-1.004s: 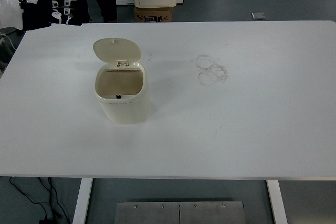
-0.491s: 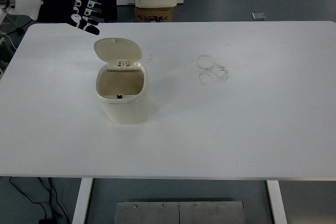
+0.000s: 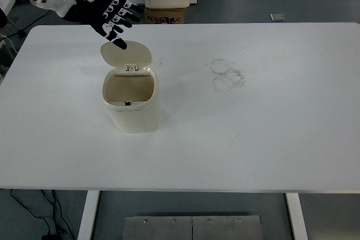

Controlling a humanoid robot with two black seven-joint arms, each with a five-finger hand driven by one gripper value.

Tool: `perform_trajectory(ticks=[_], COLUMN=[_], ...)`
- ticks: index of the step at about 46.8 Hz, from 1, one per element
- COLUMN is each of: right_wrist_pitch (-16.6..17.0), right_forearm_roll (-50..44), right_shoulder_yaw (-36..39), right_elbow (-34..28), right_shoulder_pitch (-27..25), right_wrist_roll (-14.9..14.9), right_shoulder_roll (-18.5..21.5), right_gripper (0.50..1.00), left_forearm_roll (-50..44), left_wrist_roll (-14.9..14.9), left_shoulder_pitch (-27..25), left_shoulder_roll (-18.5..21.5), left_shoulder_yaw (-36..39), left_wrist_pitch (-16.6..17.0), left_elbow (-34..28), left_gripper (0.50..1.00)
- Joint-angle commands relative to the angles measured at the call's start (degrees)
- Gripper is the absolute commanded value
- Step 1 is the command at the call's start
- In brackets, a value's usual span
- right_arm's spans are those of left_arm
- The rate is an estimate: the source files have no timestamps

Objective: Close trash bin

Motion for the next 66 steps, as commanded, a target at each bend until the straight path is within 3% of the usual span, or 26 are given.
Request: perform_trajectory(ticks=[1,6,21,29,66], right_wrist_pitch=[0.00,0.00,0.00,0.00,0.00], right_forearm_roll=[-0.03,-0.03,0.05,-0.03,0.05], right_shoulder_yaw=[-0.01,-0.01,0.07,-0.01,0.07], right_elbow=[0.00,0.00,0.00,0.00,0.00], right_shoulder_pitch=[0.05,-0.04,-0.04,0.05,-0.04], right_wrist_roll=[0.00,0.00,0.00,0.00,0.00], right_shoulder_roll=[0.00,0.00,0.00,0.00,0.00], right_gripper=[0.991,0.991,0.991,0.991,0.991], left_forearm_roll=[0.04,0.13,0.22,0.48,1.89], left_wrist_roll=[1.67,3.51,3.60,5.10,5.19], left_shoulder_pitch=[-1.27,-1.72,-1.72,-1.81,-0.49], left_shoulder_roll=[-0.12,-0.12,-0.47,0.23,-0.12], left_shoulder_yaw=[0.86,1.04,1.04,1.13,3.15], left_wrist_pitch=[0.00,0.00,0.00,0.00,0.00], left_elbow=[-1.24,-2.21,-5.38,-8.36,-15.22], left_gripper=[1.000,1.000,1.000,1.000,1.000])
